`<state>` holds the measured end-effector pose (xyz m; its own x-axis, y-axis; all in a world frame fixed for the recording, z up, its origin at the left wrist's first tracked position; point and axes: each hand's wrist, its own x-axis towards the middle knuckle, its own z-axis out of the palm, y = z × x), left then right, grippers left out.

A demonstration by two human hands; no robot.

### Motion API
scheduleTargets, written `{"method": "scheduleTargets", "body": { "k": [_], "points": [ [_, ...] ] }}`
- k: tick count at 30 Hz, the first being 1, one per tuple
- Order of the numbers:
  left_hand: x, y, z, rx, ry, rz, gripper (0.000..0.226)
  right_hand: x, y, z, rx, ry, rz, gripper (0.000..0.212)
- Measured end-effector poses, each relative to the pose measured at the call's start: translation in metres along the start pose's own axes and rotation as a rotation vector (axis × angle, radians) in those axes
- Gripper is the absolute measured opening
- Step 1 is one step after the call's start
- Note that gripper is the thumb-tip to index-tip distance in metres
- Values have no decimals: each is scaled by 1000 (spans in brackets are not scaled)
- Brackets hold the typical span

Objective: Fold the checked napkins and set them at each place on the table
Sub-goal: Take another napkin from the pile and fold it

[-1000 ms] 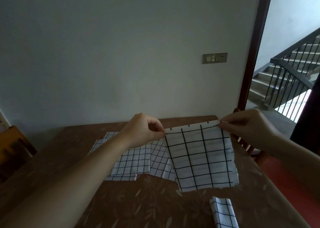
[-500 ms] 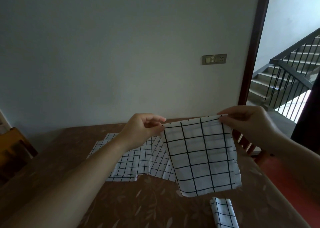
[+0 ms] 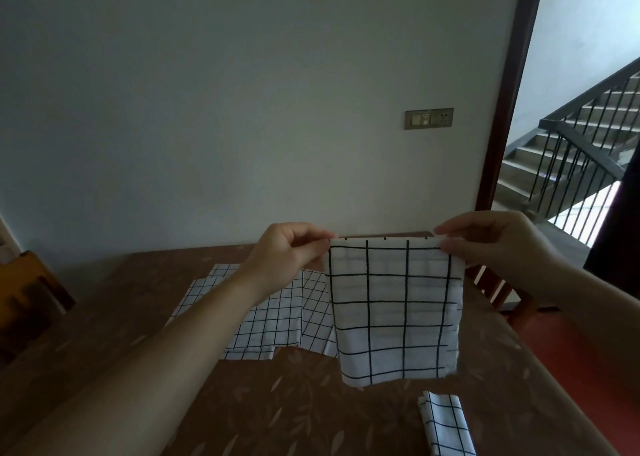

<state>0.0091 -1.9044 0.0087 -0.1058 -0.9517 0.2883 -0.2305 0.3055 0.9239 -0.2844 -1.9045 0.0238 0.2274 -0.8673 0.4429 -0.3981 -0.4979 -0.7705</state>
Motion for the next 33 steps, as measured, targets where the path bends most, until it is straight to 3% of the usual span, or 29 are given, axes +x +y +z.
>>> {"method": "scheduleTargets", "body": {
  "k": [4,6,9,11,20,27,33],
  "points": [
    [0,-2,1,-96,65,23,25,-1,5,2,-110,-48,2,8],
    [-1,-2,4,-43,80,65,28,-1,3,9,-278,-122,-9,5],
    [-2,1,16,1,26,114,30,8,-7,40,-458,-236,-66,40],
    [-2,3,23,12,-15,129,30,15,-16,68,-477,-255,-131,47],
    [-15,-4,15,50,108,174,17,29,-23,100,-397,-93,-341,43],
    [-27,-20,2,95,9,133,9,40,-31,80,-383,-40,-383,44],
    [-38,-34,-30,209,-229,-19,15,48,-32,50,-365,23,-327,45]
  ]
}}
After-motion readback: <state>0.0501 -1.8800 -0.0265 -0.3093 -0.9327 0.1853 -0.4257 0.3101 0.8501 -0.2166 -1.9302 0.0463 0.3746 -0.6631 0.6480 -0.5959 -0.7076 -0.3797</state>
